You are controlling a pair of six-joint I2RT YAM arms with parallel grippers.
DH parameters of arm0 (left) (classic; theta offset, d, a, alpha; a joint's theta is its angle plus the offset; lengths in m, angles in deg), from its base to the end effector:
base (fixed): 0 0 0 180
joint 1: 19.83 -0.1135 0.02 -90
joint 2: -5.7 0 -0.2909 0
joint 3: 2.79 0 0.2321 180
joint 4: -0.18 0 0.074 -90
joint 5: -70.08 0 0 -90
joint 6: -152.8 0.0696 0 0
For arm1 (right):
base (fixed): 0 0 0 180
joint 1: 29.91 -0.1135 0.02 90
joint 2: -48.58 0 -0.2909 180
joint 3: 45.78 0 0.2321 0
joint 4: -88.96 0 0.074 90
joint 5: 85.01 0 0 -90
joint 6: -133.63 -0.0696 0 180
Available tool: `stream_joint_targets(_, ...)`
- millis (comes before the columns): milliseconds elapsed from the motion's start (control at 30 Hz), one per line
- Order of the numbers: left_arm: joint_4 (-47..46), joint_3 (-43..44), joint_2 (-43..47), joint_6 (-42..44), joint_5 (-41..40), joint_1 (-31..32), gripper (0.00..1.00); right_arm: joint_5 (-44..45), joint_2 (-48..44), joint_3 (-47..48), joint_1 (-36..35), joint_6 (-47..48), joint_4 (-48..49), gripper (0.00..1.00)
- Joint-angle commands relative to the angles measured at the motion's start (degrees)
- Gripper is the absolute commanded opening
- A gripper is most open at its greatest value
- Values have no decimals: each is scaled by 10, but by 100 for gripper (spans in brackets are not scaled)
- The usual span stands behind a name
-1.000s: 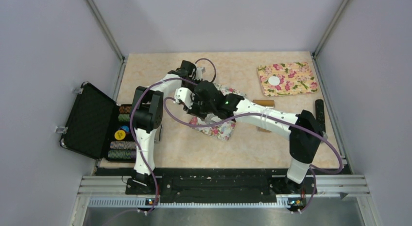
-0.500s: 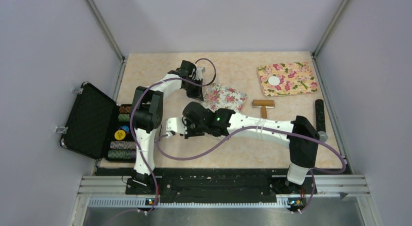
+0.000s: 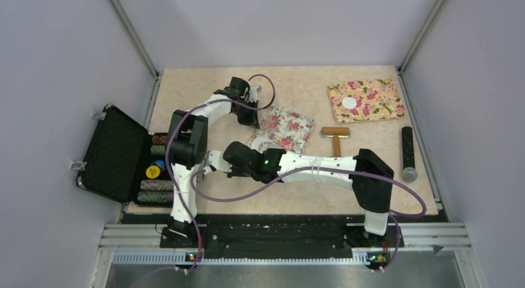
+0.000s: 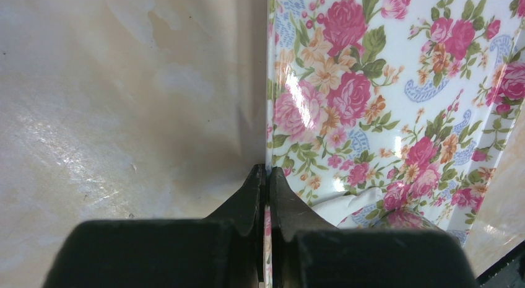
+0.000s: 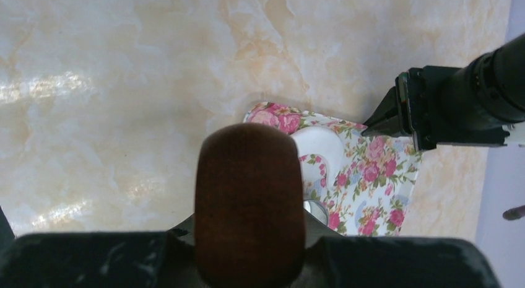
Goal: Roll out the dumpling wrappers from the dough
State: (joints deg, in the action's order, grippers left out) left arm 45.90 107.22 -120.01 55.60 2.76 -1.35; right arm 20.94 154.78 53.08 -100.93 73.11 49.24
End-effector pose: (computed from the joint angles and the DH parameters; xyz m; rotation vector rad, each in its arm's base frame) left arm 0.4461 -0.1774 0.1655 0.3974 2.6388 -0.6720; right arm 0.1571 0.3979 0.2600 -1.7226 1.6010 0.0199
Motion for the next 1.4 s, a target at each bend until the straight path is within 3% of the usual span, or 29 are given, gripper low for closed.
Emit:
stream_joint_targets(0,10,-17,16,8,-23,-5,0,68,-8,22,-8,-87,54,0)
stream_joint_targets(567,9,-17,18,8,-19,-6,0,119,30,-23,-8,-146,135,0)
stream_joint_targets(933,8,-19,17,6,-11,-6,0,241,86,19,-7,-89,220,0)
stream_joint_targets(1367,6,-22,22,5,-2,-6,0,321,112,65,-7,-8,297,0)
